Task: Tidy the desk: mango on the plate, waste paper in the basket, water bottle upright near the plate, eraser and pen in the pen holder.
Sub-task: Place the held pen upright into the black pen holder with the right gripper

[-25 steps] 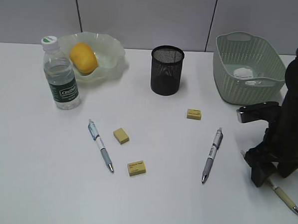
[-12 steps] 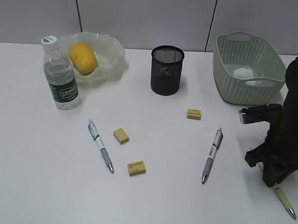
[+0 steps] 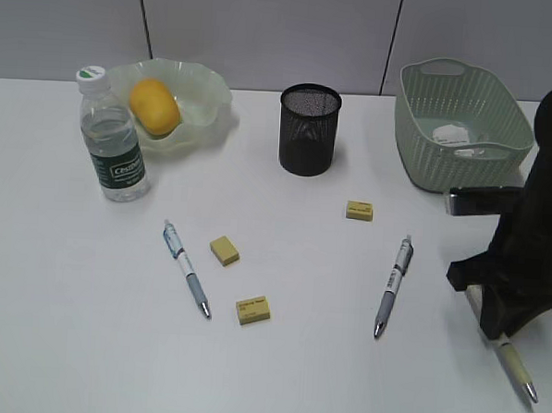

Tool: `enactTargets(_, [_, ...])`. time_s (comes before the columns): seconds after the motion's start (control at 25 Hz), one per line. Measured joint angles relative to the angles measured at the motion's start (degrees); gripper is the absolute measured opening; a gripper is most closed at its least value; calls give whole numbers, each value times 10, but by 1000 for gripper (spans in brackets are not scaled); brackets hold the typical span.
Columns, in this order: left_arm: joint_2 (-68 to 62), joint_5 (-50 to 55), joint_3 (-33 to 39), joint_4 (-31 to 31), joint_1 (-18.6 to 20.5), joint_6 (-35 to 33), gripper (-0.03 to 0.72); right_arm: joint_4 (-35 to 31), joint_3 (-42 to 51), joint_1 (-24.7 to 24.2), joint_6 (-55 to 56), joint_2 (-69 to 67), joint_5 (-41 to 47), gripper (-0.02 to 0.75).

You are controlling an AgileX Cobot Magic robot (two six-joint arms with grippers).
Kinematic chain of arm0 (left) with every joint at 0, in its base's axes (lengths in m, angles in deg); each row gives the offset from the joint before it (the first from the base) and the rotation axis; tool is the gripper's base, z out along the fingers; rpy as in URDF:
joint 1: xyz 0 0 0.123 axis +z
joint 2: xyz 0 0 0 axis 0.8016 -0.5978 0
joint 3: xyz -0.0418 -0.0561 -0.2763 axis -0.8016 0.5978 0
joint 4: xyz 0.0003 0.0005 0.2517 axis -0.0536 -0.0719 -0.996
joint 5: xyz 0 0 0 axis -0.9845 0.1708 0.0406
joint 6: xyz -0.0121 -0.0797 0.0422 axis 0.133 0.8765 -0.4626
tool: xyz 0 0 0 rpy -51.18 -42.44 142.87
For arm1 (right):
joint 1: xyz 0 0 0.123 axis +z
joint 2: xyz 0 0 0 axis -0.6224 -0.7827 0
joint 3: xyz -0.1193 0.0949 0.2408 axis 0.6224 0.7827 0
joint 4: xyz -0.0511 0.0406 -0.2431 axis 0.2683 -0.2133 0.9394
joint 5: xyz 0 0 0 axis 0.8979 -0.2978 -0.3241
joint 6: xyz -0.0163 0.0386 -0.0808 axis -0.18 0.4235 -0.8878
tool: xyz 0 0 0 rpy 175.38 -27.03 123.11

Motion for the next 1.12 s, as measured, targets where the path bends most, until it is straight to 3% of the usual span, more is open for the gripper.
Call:
enactTargets(0.28, [0,0,0,-1,0,0,239,-21,-5,1,5,109,13,113])
enactTargets(0.52, [0,0,0,-1,0,0,239,-79,-22,2,-43,169,-69,112])
enactTargets(0.72, [0,0,0,-2,0,0,239,-143,-52,26,-122,172,-181,112])
enactTargets(1.12, [0,0,0,-2,0,0,239,-164,-58,84,-153,151,-508,112])
